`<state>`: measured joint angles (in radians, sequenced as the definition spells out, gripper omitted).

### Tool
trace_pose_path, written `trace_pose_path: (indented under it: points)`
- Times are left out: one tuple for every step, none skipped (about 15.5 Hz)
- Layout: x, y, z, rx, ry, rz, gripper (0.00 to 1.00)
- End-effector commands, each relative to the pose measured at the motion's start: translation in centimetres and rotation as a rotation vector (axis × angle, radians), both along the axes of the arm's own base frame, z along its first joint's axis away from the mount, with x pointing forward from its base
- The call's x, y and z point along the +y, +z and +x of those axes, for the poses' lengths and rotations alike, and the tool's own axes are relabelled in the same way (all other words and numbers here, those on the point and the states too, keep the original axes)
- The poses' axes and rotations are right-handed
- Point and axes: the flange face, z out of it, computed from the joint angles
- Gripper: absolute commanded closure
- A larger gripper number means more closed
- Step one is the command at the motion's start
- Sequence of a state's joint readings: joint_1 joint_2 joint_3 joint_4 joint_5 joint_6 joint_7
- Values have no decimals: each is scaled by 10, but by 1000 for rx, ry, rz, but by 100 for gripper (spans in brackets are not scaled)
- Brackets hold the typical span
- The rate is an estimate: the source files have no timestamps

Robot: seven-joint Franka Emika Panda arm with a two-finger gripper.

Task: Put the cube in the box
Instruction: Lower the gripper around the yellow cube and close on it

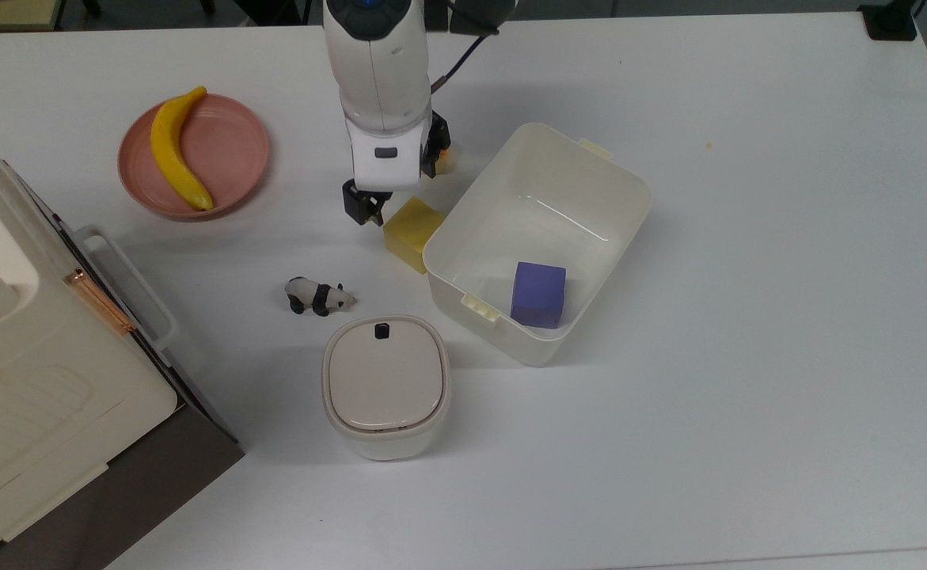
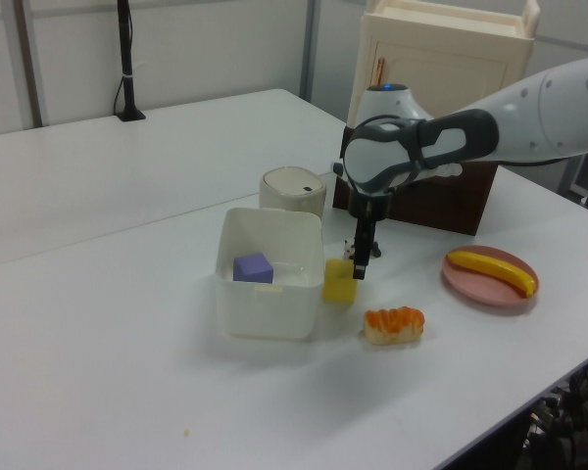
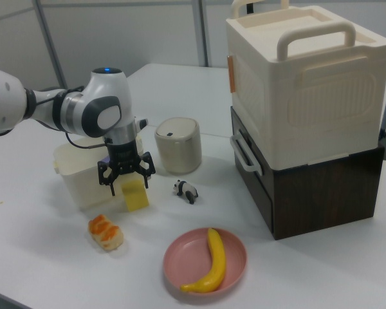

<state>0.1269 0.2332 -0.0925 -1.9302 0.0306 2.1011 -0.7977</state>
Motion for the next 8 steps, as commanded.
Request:
trace_pose_path:
  points:
    - [8, -22, 5, -23, 19, -2, 4]
    - [9, -27, 7, -34, 14, -4, 4]
    - [9, -32, 9, -37, 12, -6, 4]
    - [8, -32, 10, -42, 10, -8, 4]
    - [9, -32, 10, -40, 13, -9, 12]
    - [10, -30, 9, -42, 16, -9, 29]
    - [10, -27, 9, -43, 21, -12, 37]
    - [9, -20, 7, -45, 33, -14, 42]
